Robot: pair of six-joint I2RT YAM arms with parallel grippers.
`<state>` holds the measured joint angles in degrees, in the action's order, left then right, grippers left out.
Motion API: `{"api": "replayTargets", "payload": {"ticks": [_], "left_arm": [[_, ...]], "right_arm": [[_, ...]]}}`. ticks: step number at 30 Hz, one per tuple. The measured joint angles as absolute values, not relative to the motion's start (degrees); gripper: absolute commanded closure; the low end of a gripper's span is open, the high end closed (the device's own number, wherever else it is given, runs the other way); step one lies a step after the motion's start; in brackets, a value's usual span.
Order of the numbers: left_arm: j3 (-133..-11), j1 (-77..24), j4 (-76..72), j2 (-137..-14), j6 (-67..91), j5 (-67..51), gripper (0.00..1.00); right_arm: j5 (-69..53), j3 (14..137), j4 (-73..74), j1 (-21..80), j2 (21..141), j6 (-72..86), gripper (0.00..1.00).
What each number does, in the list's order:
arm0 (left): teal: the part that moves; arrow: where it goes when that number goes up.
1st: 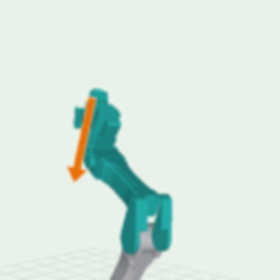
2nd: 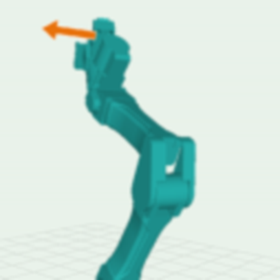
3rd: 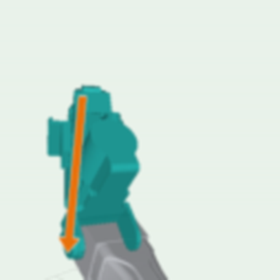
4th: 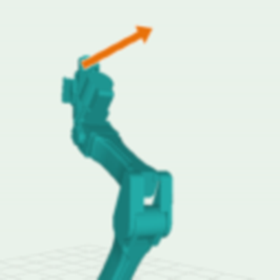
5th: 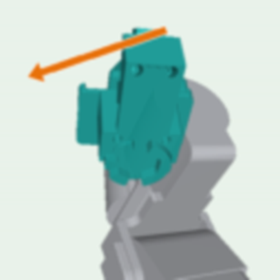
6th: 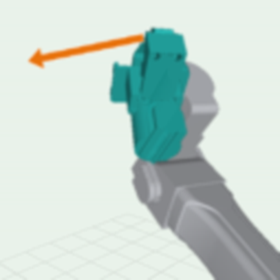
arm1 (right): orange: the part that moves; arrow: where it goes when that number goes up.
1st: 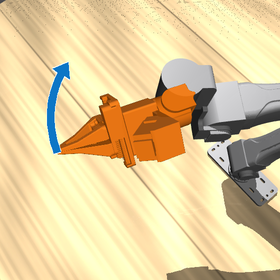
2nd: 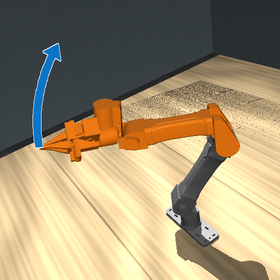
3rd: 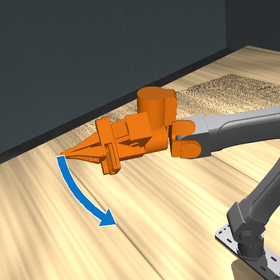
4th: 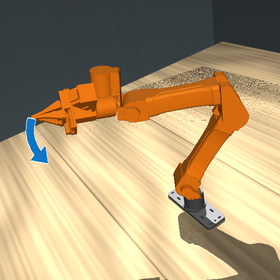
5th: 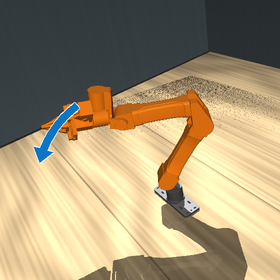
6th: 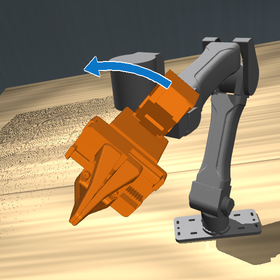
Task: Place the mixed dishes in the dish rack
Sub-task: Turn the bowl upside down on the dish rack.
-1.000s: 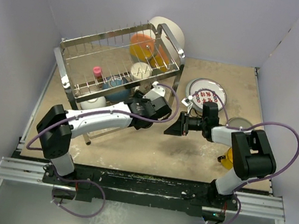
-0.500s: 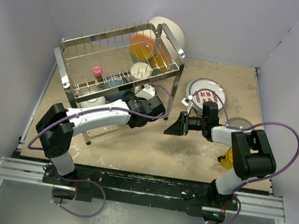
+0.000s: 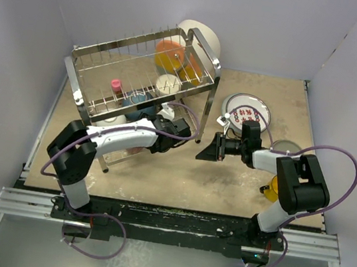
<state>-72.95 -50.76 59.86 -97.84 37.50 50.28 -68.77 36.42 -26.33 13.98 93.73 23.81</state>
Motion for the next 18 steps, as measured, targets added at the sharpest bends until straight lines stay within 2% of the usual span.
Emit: {"api": "replayTargets", "payload": {"ticks": [5,10,14,18], "left_arm": [[-73.0,-51.0,61.7,-100.4,40.2,51.7,0.67],[-74.5,-51.2,63.8,-102.8,43.5,53.5,0.44],[-75.7,-51.4,65.1,-104.5,44.6,54.5,0.20],[-75.9,-50.8,65.1,-105.4,43.8,52.7,0.10]], "right_arm": [[-68.8,36.4,-26.2,14.0,93.7,23.8,0.67],[-68.8,36.4,-26.0,14.0,93.7,23.8,0.67],[-68.8,36.4,-26.0,14.0,93.7,23.8,0.67],[-68.8,36.4,-26.0,14.0,93.7,23.6,0.67]]}}
